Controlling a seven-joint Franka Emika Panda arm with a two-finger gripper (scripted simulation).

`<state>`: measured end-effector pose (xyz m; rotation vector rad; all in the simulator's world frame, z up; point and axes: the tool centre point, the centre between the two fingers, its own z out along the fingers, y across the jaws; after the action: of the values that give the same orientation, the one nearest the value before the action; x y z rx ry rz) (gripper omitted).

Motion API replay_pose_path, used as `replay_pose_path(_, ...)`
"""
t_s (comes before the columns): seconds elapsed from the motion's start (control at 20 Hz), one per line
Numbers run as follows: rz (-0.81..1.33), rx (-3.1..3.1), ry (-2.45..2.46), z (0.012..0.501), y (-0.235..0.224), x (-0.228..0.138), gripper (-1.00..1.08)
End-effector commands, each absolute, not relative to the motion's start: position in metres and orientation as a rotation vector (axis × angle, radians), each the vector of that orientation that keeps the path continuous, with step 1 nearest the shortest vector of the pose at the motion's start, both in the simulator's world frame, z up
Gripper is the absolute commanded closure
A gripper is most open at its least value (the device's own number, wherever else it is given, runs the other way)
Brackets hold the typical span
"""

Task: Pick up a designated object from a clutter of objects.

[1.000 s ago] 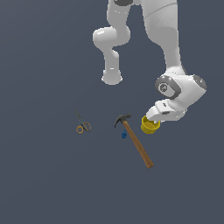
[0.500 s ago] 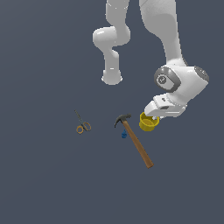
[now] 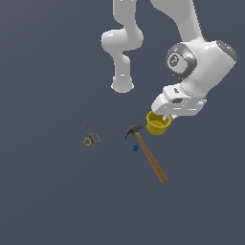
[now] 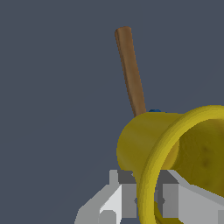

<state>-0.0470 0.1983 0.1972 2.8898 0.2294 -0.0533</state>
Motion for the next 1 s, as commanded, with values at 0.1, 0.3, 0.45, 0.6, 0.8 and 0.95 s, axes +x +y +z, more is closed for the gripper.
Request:
replay_pose_path(0.1, -0.051, 2.893, 0.23, 0.25, 0.173, -0.043, 1.08)
replay_pose_path(0.3, -0.051, 2.894, 0.23, 0.296, 0.151, -0.04, 1.08)
replay_pose_path(0.45, -0.051, 2.894, 0.23, 0.329, 0.135, -0.037, 1.08)
replay_pose_path(0.6, -0.05, 2.894, 0.23, 0.361, 0.12, -0.034, 1.08)
replay_pose_path(0.8, -0.049, 2.893, 0.229, 0.397, 0.102, -0.029, 1.08)
replay_pose_path(0.95, -0.049, 2.891, 0.228, 0.417, 0.092, -0.026, 1.08)
